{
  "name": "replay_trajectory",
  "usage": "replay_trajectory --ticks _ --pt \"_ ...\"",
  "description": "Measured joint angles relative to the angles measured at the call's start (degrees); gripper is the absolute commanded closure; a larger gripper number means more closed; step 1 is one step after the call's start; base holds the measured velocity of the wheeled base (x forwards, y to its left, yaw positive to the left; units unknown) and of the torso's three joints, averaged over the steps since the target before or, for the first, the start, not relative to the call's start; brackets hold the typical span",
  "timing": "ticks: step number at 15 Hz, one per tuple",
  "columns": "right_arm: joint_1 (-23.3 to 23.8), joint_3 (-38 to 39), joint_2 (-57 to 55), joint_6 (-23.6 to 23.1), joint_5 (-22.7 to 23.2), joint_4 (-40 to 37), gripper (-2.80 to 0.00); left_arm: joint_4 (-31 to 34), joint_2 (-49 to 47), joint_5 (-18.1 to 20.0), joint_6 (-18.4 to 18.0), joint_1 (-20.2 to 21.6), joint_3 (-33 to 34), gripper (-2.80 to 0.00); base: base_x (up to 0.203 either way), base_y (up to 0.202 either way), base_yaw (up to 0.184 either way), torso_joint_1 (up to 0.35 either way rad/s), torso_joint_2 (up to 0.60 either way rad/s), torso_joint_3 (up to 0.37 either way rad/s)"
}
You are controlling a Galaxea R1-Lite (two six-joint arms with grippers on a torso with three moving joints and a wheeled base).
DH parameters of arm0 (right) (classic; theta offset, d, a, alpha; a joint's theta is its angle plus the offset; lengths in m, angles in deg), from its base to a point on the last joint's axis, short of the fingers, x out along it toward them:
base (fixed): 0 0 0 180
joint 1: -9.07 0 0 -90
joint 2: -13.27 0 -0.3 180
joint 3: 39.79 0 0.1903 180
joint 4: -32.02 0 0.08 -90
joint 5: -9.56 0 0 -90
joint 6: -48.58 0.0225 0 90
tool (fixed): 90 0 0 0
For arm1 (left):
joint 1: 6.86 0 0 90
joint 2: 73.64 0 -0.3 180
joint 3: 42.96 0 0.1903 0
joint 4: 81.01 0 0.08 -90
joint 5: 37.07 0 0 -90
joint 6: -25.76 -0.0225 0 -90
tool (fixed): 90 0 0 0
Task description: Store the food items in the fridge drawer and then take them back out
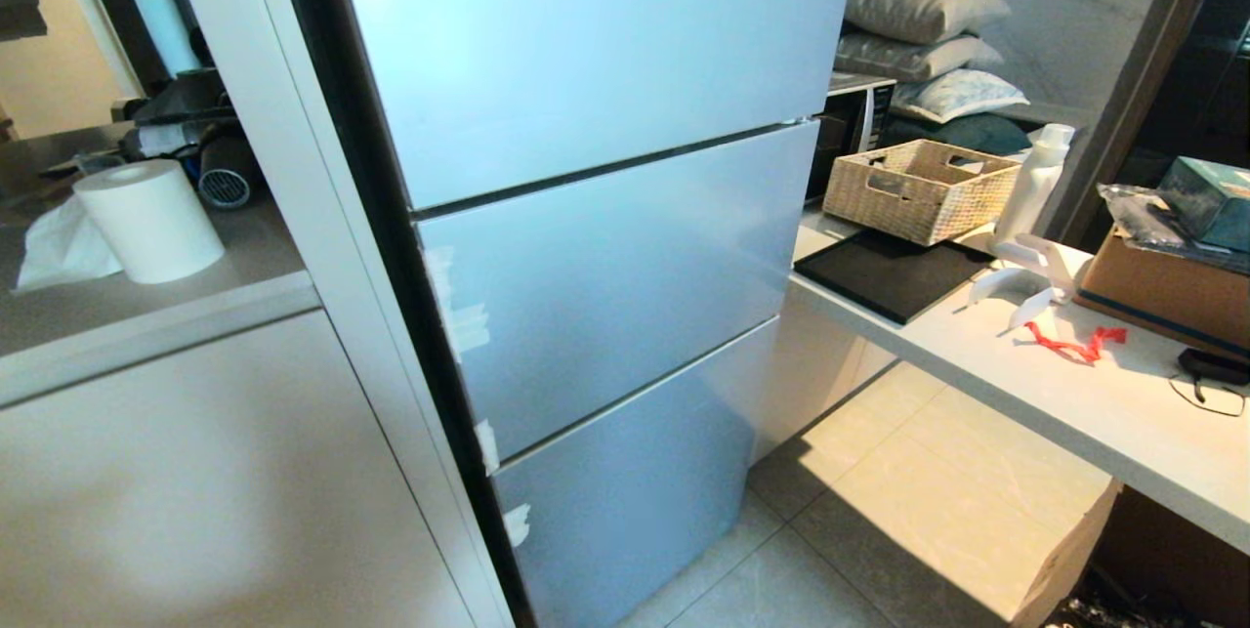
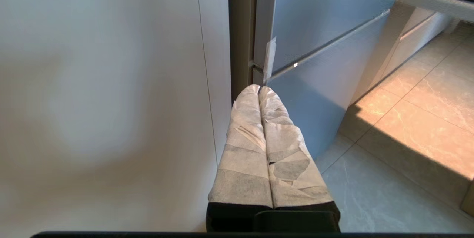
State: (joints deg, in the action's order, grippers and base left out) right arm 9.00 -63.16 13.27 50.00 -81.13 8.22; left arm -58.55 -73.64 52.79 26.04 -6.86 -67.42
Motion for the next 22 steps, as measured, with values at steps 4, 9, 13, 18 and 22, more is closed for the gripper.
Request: replay_trajectory --ticks 4,9,13,18,22 --pt "0.0 0.0 0.0 0.0 0.0 0.0 0.00 -0.3 -7.7 1.2 4.4 -0.6 -10.5 0.00 0.000 0.000 0.000 0.000 0.00 0.000" --pt "0.0 0.0 0.0 0.0 0.0 0.0 0.00 -6.1 -31.0 6.9 20.0 -3.2 -16.6 0.00 0.000 0.000 0.000 0.000 0.00 0.000" --pt "0.0 0.0 0.0 0.0 0.0 0.0 0.00 -20.0 -51.4 9.1 34.8 -3.9 -19.0 0.00 0.000 0.000 0.000 0.000 0.00 0.000" --pt "0.0 0.0 0.0 0.0 0.0 0.0 0.00 -35.5 -69.2 9.3 44.6 -4.1 -21.1 0.00 0.000 0.000 0.000 0.000 0.00 0.000" --pt "0.0 0.0 0.0 0.0 0.0 0.0 0.00 -38.0 -75.6 9.3 47.1 -4.0 -22.4 0.00 0.000 0.000 0.000 0.000 0.00 0.000"
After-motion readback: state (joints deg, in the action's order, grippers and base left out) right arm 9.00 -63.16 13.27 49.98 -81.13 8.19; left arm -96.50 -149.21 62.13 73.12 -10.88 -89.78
